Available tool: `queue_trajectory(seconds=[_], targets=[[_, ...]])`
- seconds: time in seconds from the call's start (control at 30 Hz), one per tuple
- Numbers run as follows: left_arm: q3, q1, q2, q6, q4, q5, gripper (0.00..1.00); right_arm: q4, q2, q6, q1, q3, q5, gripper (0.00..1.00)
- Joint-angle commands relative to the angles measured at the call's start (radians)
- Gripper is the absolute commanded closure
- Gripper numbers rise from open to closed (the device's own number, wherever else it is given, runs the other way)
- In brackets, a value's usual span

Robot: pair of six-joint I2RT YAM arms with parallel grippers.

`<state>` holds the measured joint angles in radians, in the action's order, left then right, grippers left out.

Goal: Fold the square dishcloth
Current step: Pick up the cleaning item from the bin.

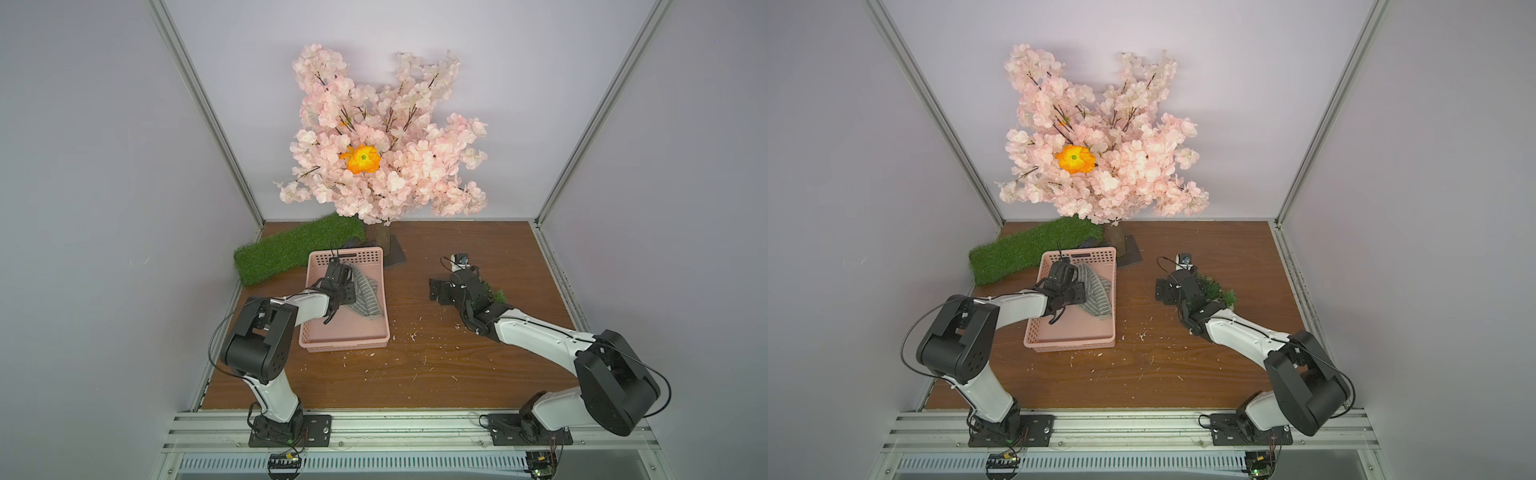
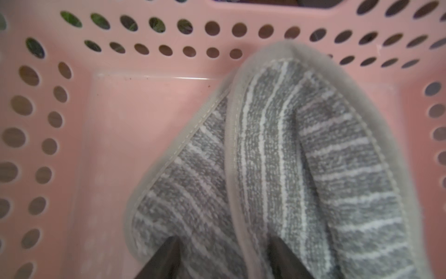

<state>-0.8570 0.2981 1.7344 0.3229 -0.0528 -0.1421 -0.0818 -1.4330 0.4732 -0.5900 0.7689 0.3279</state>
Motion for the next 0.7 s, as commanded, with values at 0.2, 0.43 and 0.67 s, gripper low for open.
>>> queue_trajectory(seconds=[0.2,0.43,0.67], targets=[[-0.052,0.003,-0.060,-0.024,0.011,-0.026,0.99,-0.010,-0.044,0.049,-0.007,-0.019,-0.017,0.00],[-0.060,0.025,-0.269,-0.086,0.028,-0.019,0.99,-0.005,-0.073,0.075,-0.008,-0.018,-0.030,0.00],[-0.117,0.119,-0.443,-0.122,0.103,0.032,0.99,0.016,-0.092,0.082,-0.007,0.003,-0.022,0.00]])
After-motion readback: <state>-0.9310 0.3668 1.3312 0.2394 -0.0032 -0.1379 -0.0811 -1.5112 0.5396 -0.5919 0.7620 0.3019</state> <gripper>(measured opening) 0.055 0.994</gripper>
